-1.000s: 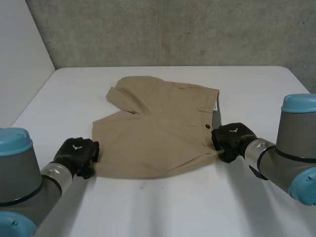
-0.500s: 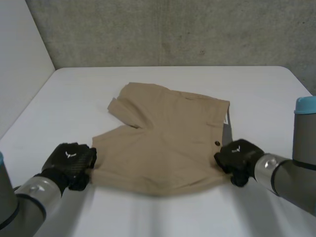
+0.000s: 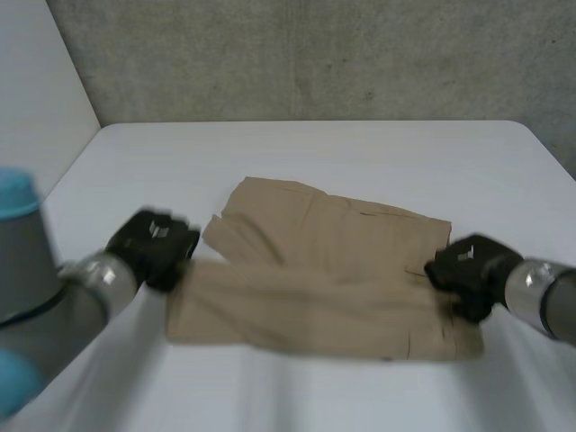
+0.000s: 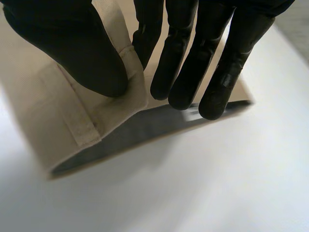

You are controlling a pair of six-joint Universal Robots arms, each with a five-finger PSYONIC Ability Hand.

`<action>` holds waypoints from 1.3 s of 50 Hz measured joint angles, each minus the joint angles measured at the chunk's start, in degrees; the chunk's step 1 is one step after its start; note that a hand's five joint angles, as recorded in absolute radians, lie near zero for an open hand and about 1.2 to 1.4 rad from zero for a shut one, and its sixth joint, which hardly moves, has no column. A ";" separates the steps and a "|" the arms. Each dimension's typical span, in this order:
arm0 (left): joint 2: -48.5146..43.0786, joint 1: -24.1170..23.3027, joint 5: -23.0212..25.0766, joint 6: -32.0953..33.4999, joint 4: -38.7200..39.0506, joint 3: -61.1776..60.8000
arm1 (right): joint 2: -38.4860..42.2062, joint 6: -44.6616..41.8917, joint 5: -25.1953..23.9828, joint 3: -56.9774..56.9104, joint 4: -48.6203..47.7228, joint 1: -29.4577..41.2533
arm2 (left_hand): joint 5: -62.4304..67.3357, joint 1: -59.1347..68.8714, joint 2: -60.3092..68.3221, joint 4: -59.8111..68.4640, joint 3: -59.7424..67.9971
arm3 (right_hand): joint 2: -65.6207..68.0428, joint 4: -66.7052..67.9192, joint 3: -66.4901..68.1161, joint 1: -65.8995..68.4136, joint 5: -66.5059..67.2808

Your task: Fold the shorts.

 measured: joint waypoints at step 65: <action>-16.30 -6.66 -8.53 -17.22 24.63 9.73 | 8.49 25.67 9.51 7.75 -33.23 1.19 | -53.81 -50.96 -56.85 -56.70 -55.80 | -39.74 -40.17 -39.32 -30.09 -39.89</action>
